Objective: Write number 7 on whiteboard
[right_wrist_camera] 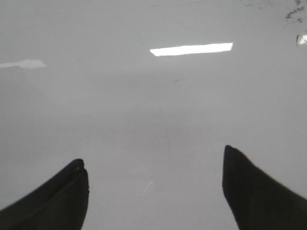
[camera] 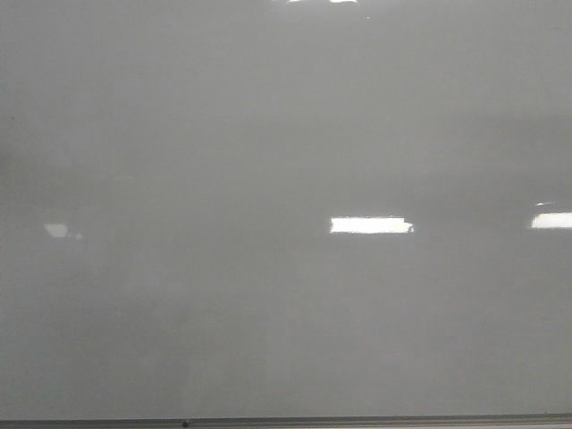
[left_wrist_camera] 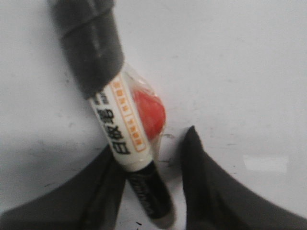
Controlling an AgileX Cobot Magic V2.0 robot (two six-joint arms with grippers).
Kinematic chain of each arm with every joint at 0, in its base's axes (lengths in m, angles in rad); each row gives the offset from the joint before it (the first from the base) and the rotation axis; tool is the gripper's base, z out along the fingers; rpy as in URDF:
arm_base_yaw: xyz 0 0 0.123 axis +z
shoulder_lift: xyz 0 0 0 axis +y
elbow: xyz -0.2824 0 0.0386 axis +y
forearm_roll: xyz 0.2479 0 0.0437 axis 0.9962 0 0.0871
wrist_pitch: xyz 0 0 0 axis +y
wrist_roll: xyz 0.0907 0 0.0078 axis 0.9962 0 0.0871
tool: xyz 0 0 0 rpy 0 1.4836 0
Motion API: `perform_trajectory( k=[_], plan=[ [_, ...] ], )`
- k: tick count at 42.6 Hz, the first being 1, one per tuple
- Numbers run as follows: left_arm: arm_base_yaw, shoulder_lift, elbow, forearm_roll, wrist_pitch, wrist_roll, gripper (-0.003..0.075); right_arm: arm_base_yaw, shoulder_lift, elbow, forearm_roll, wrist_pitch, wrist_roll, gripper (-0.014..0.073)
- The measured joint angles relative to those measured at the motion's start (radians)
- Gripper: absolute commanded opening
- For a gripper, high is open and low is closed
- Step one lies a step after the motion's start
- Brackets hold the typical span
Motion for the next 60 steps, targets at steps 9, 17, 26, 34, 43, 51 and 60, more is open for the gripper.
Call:
perform_trajectory(
  k=[9, 17, 26, 34, 43, 51, 60],
  plan=[
    [0.002, -0.024, -0.002, 0.000, 0.052, 0.000, -0.0020, 0.000, 0.000, 0.000, 0.000, 0.000, 0.000, 0.0594],
    [-0.019, -0.163, -0.018, -0.004, 0.282, 0.000, -0.0020, 0.000, 0.000, -0.002, 0.000, 0.006, 0.000, 0.0594],
    [-0.159, -0.297, -0.118, -0.014, 0.727, 0.079, -0.0020, 0.018, 0.077, -0.090, 0.000, 0.118, -0.014, 0.0594],
    [-0.381, -0.356, -0.177, -0.085, 0.931, 0.347, -0.0020, 0.136, 0.259, -0.219, 0.051, 0.200, -0.137, 0.0594],
    [-0.663, -0.443, -0.182, -0.112, 0.953, 0.593, -0.0020, 0.376, 0.463, -0.381, 0.209, 0.333, -0.429, 0.0594],
    [-0.831, -0.479, -0.182, -0.112, 0.955, 0.679, -0.0020, 0.607, 0.575, -0.497, 0.344, 0.401, -0.671, 0.0594],
    [-0.941, -0.479, -0.182, -0.112, 0.917, 0.730, -0.0020, 0.818, 0.739, -0.671, 0.381, 0.409, -0.734, 0.0594]
  ],
)
